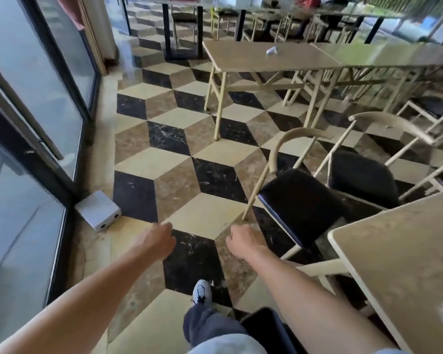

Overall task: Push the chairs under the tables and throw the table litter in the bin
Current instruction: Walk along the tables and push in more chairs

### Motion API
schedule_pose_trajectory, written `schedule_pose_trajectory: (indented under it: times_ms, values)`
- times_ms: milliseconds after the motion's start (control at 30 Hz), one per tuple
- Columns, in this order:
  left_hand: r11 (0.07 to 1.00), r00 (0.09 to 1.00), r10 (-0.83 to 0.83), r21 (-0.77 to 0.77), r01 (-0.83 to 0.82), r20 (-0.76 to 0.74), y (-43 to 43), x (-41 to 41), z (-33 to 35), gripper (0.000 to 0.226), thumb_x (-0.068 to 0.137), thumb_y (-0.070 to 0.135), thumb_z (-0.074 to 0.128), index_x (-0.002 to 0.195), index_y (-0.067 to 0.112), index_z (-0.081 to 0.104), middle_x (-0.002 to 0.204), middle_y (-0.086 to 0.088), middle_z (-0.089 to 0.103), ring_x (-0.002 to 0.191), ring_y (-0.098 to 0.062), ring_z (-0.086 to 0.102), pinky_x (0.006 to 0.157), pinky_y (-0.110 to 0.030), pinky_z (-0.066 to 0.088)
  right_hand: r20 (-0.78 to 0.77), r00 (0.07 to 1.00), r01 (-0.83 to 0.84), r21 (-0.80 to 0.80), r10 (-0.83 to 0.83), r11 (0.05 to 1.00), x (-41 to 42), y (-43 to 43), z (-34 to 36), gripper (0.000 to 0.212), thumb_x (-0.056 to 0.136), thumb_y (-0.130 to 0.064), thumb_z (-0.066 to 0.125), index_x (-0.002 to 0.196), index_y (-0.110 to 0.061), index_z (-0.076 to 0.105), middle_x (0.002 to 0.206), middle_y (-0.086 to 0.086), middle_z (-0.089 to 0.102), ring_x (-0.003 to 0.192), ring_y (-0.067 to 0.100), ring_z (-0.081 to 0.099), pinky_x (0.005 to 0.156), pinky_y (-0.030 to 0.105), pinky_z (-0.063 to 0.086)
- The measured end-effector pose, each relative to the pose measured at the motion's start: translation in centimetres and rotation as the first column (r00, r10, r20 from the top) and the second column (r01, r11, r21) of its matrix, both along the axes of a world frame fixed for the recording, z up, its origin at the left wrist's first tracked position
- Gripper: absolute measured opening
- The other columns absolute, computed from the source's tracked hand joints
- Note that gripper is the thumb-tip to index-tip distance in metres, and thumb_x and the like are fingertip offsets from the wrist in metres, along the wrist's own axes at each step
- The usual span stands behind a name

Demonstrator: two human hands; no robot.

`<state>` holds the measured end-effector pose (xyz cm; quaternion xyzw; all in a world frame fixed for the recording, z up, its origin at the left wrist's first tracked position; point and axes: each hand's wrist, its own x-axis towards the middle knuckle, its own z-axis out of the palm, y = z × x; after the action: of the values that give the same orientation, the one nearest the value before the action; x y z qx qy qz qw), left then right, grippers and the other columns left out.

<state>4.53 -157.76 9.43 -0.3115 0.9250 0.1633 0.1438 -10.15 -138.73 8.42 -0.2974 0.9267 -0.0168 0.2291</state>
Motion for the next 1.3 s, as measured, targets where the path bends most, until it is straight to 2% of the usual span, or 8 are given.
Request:
schedule_pose_trajectory:
  times_ms: [200,300,667,833,967,1100,1233,1300]
  values:
    - [0.977,0.995,-0.095,-0.195,0.086,-0.037,-7.1,-11.8,2.8,0.024,0.098,0.033,0.043,0.111,0.018,0.056,0.103,-0.005,0.068,0.089,-0.026,0.067,0.062,-0.032,0.044,-0.068,0.997,0.037,-0.043,-0.039,0.998,-11.1,-7.5,1.8,0.026,0.101,-0.029,0.044,0.116,-0.016,0.061,0.116,0.011,0.065,0.106,0.031,0.063,0.081,0.042,0.05]
    - [0.985,0.996,-0.066,-0.161,0.056,-0.058,-10.1,-16.7,2.8,0.025,0.098,0.036,0.044,0.109,0.017,0.056,0.103,-0.006,0.068,0.088,-0.026,0.067,0.063,-0.032,0.044,-0.115,0.991,0.065,-0.088,-0.075,0.994,-16.1,-9.9,2.7,0.025,0.1,-0.028,0.041,0.111,-0.015,0.059,0.116,0.01,0.065,0.104,0.032,0.062,0.077,0.041,0.048]
    - [0.957,0.956,-0.281,-0.095,0.273,-0.084,-20.0,-35.3,-0.3,0.017,0.094,0.036,0.045,0.09,0.021,0.052,0.096,-0.004,0.067,0.081,-0.025,0.064,0.063,-0.034,0.05,-0.189,0.963,0.176,-0.107,-0.194,0.979,-30.2,-18.0,1.4,0.028,0.103,-0.034,0.042,0.114,-0.015,0.06,0.113,0.005,0.063,0.102,0.025,0.059,0.079,0.038,0.049]
    - [0.927,0.929,-0.369,-0.084,0.365,-0.037,-28.4,-46.8,-1.8,0.022,0.093,0.036,0.045,0.105,0.021,0.056,0.104,-0.004,0.066,0.089,-0.023,0.064,0.078,-0.04,0.057,-0.242,0.912,0.305,-0.135,-0.33,0.943,-38.4,-24.1,2.7,0.026,0.103,-0.036,0.043,0.11,-0.018,0.061,0.114,0.005,0.063,0.102,0.025,0.059,0.08,0.037,0.048]
    - [0.818,0.825,-0.565,-0.13,0.56,0.002,-30.9,-56.0,0.6,0.027,0.098,0.038,0.045,0.115,0.021,0.056,0.109,-0.001,0.063,0.096,-0.022,0.063,0.071,-0.031,0.051,-0.244,0.875,0.39,-0.154,-0.417,0.908,-43.0,-26.2,4.7,0.026,0.103,-0.036,0.043,0.113,-0.019,0.059,0.115,0.006,0.062,0.105,0.026,0.058,0.082,0.037,0.047]
    - [0.707,0.712,-0.703,-0.116,0.698,0.0,-29.3,-63.3,1.5,0.032,0.102,0.041,0.041,0.123,0.021,0.052,0.102,0.001,0.06,0.082,-0.016,0.058,0.062,-0.024,0.048,-0.251,0.8,0.533,-0.118,-0.544,0.838,-45.3,-25.9,4.3,0.028,0.102,-0.036,0.044,0.112,-0.015,0.059,0.11,0.008,0.063,0.1,0.027,0.06,0.075,0.036,0.046]
    - [0.526,0.527,-0.85,-0.045,0.849,0.007,-24.7,-69.0,0.6,0.038,0.102,0.039,0.036,0.133,0.023,0.049,0.13,-0.003,0.057,0.116,-0.025,0.057,0.095,-0.036,0.05,-0.261,0.702,0.673,-0.065,-0.663,0.737,-47.9,-23.9,2.3,0.03,0.101,-0.036,0.042,0.115,-0.014,0.059,0.112,0.008,0.064,0.1,0.028,0.06,0.074,0.039,0.047]
    - [0.399,0.404,-0.913,-0.08,0.913,0.058,-22.1,-71.8,0.0,0.043,0.103,0.039,0.033,0.139,0.02,0.043,0.138,-0.005,0.051,0.124,-0.028,0.053,0.099,-0.04,0.045,-0.255,0.647,0.731,-0.057,-0.718,0.679,-49.4,-22.8,1.4,0.032,0.102,-0.036,0.042,0.119,-0.014,0.059,0.112,0.008,0.064,0.1,0.028,0.059,0.076,0.04,0.05]
